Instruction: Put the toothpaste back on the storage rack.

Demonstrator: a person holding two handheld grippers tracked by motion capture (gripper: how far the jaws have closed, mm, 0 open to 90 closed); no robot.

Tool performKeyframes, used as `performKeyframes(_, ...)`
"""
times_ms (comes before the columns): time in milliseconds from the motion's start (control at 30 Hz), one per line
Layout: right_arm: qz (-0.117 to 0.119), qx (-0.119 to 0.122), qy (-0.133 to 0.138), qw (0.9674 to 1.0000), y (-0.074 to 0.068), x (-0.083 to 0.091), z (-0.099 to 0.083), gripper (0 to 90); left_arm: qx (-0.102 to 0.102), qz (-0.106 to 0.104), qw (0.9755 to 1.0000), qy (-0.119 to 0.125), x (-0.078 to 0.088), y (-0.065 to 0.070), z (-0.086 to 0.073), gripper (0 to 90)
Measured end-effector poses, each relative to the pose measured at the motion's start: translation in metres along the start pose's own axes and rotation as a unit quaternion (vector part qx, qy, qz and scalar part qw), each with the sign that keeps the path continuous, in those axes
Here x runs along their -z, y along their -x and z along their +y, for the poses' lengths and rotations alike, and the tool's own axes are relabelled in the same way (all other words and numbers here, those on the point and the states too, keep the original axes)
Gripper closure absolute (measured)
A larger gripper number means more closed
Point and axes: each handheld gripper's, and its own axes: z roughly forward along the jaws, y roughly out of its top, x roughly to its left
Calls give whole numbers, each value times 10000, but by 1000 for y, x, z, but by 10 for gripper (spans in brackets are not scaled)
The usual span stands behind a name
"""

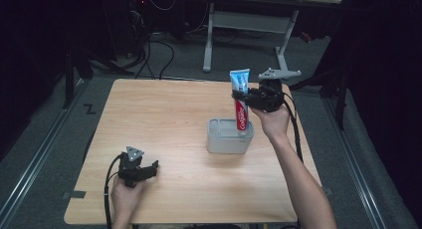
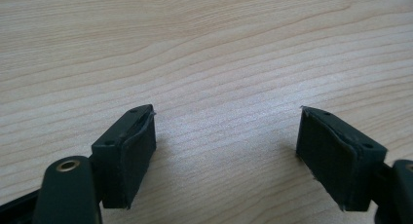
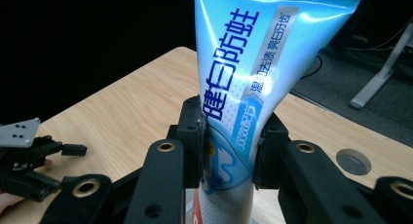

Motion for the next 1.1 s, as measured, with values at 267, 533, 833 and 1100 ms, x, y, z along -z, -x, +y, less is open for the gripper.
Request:
performKeyframes(267,19,145,-20,9999,-8,-7,-1,706,-4,4,10000,1,0,0,0,228)
performKeyframes(533,-27,176,-88,9998,-8,-19,-5,703,4,-3,10000,4,0,0,0,228)
performKeyframes(833,-76,213,-169,9996,-8,-31,-11,700,4,0,10000,10,0,0,0,228)
performKeyframes(1100,-115,188,-241,9995,-4,-37,-18,700,2,-2,10000,7,0,0,0,227)
